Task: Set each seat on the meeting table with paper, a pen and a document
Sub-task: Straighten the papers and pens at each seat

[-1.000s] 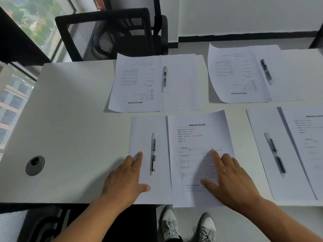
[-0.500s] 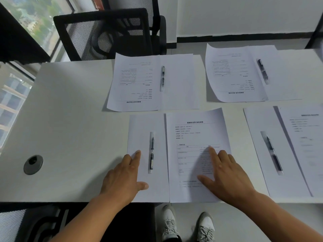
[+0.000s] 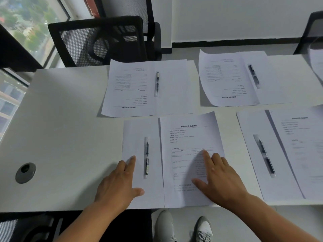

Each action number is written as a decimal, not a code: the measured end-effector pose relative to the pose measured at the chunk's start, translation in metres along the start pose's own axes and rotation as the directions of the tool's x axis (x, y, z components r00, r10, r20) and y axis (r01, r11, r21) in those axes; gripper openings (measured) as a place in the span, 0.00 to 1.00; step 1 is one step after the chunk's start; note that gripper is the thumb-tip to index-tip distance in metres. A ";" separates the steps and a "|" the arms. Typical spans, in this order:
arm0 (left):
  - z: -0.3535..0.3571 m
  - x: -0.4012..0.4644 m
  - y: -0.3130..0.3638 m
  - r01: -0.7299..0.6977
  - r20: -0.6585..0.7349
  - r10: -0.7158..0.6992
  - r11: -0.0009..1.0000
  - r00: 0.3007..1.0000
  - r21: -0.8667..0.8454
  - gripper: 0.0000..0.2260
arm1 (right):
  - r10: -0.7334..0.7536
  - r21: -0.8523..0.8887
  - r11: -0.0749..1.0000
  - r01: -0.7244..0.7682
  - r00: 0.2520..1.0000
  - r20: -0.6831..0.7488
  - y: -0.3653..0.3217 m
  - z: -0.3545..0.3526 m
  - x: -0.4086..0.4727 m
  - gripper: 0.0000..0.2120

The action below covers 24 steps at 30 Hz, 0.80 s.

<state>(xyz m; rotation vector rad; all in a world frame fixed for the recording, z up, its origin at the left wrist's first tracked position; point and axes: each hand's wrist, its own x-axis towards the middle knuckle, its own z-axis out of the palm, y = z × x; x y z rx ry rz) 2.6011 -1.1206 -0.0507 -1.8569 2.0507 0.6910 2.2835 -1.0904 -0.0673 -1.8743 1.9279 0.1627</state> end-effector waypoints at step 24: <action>-0.006 -0.015 0.011 -0.041 -0.108 0.039 0.999 0.993 -0.017 0.42 | -0.004 -0.036 0.999 0.002 0.999 -0.034 0.002 -0.016 -0.014 0.43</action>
